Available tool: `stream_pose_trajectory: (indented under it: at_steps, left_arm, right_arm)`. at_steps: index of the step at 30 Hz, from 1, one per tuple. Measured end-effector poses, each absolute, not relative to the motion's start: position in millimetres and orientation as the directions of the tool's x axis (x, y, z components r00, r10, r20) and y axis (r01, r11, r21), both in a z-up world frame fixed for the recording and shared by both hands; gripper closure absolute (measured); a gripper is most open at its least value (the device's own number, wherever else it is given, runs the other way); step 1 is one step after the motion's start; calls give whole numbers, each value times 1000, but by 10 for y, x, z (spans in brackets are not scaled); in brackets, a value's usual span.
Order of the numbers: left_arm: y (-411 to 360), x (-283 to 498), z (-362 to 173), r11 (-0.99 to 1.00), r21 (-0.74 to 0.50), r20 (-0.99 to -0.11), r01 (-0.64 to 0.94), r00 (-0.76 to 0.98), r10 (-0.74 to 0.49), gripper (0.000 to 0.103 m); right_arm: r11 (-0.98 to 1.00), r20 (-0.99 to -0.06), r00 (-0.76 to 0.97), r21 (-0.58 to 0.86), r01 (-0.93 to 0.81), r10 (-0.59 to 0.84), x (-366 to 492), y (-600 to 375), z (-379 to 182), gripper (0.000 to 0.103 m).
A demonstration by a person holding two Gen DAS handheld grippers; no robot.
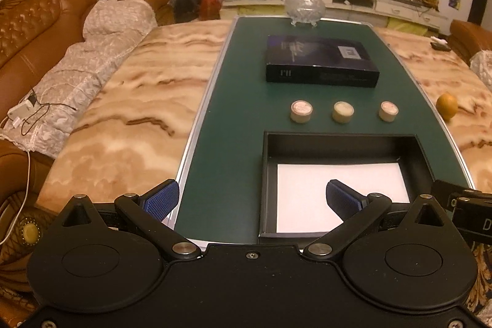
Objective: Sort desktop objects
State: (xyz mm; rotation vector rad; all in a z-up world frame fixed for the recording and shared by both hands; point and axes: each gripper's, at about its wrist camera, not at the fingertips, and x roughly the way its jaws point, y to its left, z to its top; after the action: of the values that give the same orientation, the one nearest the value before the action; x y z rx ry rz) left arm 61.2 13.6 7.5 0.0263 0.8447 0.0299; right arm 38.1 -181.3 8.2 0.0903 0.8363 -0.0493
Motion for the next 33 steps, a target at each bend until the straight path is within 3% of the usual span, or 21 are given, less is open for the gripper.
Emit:
stream_pose_trajectory:
  at_steps: [19,33]
  left_arm:
    - [34,1046,-164,1000,-7,-799,5,601,-8,0]
    - [-21,1370,-382,999,-28,-846,34,532,-42,0]
  right_arm:
    - [994,-766,642,83,72,17,807,-1919,-143,0]
    - [998,-768,640,5,59,-34,1102,-1924,-299,0]
